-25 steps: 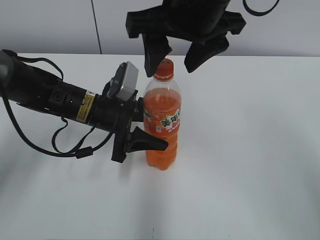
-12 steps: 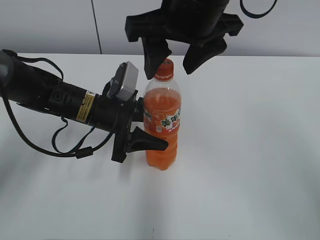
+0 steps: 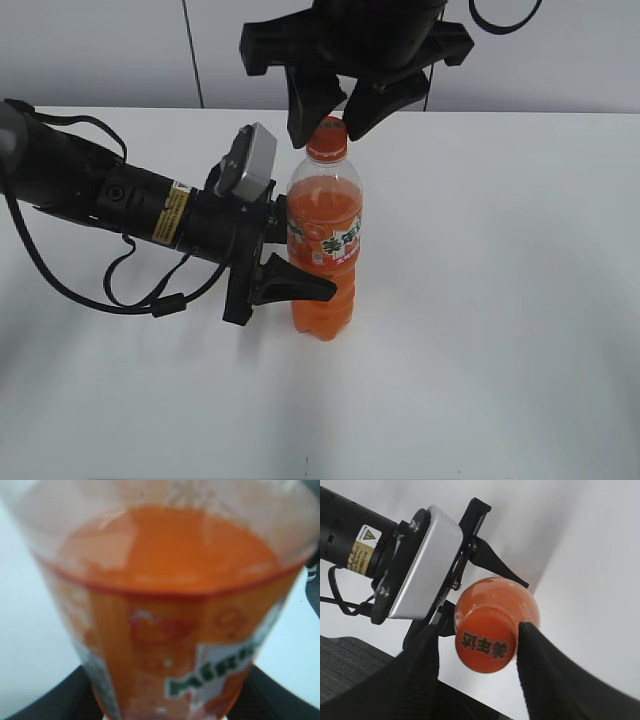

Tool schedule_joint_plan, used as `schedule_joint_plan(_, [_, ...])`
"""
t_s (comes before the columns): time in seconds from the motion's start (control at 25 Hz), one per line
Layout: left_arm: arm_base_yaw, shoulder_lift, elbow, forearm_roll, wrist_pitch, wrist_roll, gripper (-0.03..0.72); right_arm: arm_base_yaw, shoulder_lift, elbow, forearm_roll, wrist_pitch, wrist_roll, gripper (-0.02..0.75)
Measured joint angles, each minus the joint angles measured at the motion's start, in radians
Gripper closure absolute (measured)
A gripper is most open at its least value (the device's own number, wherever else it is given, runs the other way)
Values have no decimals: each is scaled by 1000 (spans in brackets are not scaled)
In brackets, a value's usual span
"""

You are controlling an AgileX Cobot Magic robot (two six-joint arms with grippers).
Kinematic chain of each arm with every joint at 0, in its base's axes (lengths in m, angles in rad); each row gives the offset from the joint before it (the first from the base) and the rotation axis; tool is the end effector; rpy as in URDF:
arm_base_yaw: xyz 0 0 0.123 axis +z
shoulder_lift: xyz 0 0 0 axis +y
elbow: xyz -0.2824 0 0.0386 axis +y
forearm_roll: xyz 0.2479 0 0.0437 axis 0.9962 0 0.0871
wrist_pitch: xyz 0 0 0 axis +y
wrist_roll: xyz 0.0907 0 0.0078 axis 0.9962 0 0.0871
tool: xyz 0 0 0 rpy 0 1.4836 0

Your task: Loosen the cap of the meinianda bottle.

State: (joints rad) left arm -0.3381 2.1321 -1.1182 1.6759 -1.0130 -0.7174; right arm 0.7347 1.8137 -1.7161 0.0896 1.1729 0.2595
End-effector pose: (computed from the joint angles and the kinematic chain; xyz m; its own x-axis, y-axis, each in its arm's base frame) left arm 0.3270 -0.1963 0.1107 0.0550 0.4743 -0.8787 0.9974 -0.0676 0.0259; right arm 0.2848 0.2675 0.3232 -0.8576 -0.3852 -0.3408 -0.4624 0.8676 0.1830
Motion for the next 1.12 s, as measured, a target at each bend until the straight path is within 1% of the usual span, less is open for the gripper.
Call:
schedule_joint_plan(0.12, [0,0,0,0,0,0,288,0,0,0,0,-2,-14,388])
schedule_joint_plan(0.24, [0,0,0,0,0,0,288,0,0,0,-6,1,-22,468])
schedule_joint_plan(0.44, [0,0,0,0,1,0,288,0,0,0,-8,9,-63,472])
schedule_joint_plan(0.56, [0,0,0,0,1,0,288,0,0,0,-8,13,-162,472])
schedule_joint_plan(0.68, [0,0,0,1,1,0,288,0,0,-1,-8,15,-381,473])
schedule_joint_plan(0.92, [0,0,0,2,1,1,288,0,-2,-5,-11,17,-1037,480])
schedule_joint_plan(1.0, [0,0,0,0,2,0,288,0,-2,-6,-15,17,-1218,494])
schedule_joint_plan(1.04, [0,0,0,0,3,0,288,0,-2,-6,-16,16,-1289,500])
schedule_joint_plan(1.12, [0,0,0,-2,4,-2,288,0,-2,-6,-16,14,-1360,508])
